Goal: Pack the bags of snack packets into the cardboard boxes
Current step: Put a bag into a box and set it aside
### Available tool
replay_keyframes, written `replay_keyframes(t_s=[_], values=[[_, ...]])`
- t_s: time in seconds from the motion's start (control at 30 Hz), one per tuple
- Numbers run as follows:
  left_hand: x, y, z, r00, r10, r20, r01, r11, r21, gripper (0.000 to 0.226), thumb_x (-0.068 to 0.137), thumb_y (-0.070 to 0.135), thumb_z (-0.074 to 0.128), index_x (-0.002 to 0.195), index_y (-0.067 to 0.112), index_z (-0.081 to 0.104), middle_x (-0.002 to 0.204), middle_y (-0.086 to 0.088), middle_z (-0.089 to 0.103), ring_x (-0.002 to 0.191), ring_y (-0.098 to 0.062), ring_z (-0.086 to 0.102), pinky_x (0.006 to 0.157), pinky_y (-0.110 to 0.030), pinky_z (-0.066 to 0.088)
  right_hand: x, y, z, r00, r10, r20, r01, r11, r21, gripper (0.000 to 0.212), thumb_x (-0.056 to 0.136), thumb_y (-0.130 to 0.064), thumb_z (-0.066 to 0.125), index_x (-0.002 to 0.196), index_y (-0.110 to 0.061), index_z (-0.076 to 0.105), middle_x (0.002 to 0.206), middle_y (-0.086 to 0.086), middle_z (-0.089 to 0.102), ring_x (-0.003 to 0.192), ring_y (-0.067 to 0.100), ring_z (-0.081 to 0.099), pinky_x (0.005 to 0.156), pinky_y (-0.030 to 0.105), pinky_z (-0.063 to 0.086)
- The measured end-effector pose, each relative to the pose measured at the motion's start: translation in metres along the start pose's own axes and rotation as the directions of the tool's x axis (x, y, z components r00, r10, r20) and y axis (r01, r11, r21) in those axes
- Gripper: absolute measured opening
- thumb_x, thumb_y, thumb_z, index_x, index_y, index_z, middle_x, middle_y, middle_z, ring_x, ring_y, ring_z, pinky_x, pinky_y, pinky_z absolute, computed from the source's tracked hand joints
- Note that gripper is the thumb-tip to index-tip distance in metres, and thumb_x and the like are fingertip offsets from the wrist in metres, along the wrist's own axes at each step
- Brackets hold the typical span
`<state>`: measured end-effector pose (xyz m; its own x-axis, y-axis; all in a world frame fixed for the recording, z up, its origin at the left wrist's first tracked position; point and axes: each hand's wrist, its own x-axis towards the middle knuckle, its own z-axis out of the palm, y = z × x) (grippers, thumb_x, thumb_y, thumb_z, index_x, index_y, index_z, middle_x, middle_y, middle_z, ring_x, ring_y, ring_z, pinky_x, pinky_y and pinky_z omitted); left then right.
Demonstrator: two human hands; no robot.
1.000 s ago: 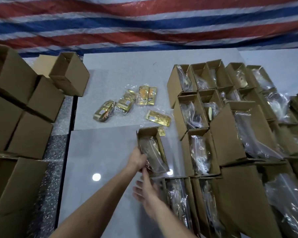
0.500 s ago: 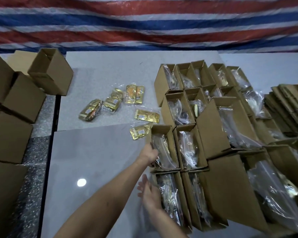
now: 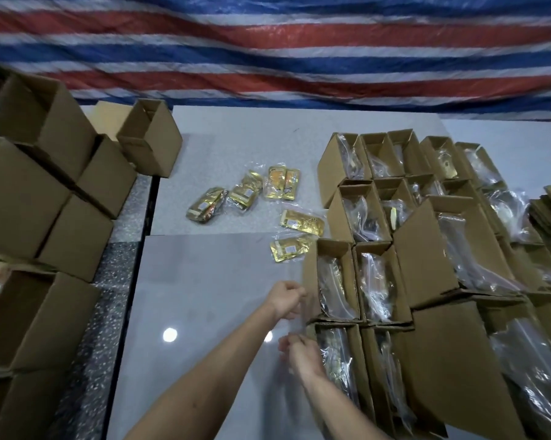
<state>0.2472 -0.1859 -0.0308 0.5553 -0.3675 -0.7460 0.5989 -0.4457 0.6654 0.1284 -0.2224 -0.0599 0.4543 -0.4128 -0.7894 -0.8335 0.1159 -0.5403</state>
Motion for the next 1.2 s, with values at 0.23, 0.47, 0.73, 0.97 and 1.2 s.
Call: replay_keyframes(t_s=[0.23,0.47,0.73,0.97,1.2], values=[[-0.047,-0.055,-0.078,0.973,0.067,-0.219,-0.083,0.994,-0.066,0.021,0.086,0.000,0.069,0.074,0.011,0.056,0.068,-0.006,0.058,0.056,-0.016,0.052,0.046,-0.016,0.039,-0.003,-0.019,0.020,0.997,-0.013,0.075,0.026,0.983,-0.182,0.028,0.092,-0.012,0.057,0.068,-0.014,0.071,0.088,0.015,0.076,0.089,0.034,0.071,0.067,0.033,0.053],[-0.107,-0.114,-0.169,0.828,0.137,-0.544,-0.150,0.989,0.021,0.031,0.090,0.015,0.070,0.062,0.017,0.058,0.063,-0.005,0.062,0.060,-0.019,0.058,0.066,-0.036,0.052,-0.027,-0.045,0.072,0.969,-0.037,0.243,0.097,0.966,-0.240,0.028,0.086,0.005,0.061,0.063,-0.011,0.061,0.062,0.011,0.058,0.052,0.019,0.051,0.034,0.016,0.028],[-0.182,-0.157,-0.272,0.324,0.308,-0.894,0.242,0.887,0.393,0.019,0.087,0.031,0.068,0.099,0.018,0.060,0.098,0.001,0.058,0.093,-0.021,0.055,0.085,-0.040,0.044,-0.046,-0.082,0.121,0.933,-0.106,0.343,0.161,0.978,-0.135,0.023,0.093,-0.010,0.059,0.070,-0.011,0.060,0.064,0.008,0.056,0.055,0.021,0.052,0.052,0.026,0.038],[-0.200,-0.241,-0.283,0.427,-0.101,-0.898,0.508,0.849,0.147,0.027,0.089,0.026,0.062,0.109,0.016,0.046,0.111,-0.006,0.059,0.101,-0.027,0.058,0.084,-0.042,0.047,-0.042,-0.084,0.124,0.931,-0.101,0.352,0.154,0.980,-0.126,0.018,0.091,-0.017,0.060,0.073,-0.013,0.062,0.066,0.005,0.061,0.060,0.022,0.057,0.059,0.029,0.044],[-0.202,-0.260,-0.258,0.493,-0.010,-0.870,0.472,0.843,0.258,0.023,0.084,0.012,0.055,0.104,0.023,0.057,0.090,0.006,0.057,0.086,-0.019,0.059,0.064,-0.035,0.047,-0.038,-0.086,0.112,0.950,-0.090,0.298,0.130,0.984,-0.118,0.019,0.095,-0.014,0.057,0.076,-0.011,0.062,0.070,0.007,0.061,0.060,0.022,0.057,0.058,0.028,0.043]])
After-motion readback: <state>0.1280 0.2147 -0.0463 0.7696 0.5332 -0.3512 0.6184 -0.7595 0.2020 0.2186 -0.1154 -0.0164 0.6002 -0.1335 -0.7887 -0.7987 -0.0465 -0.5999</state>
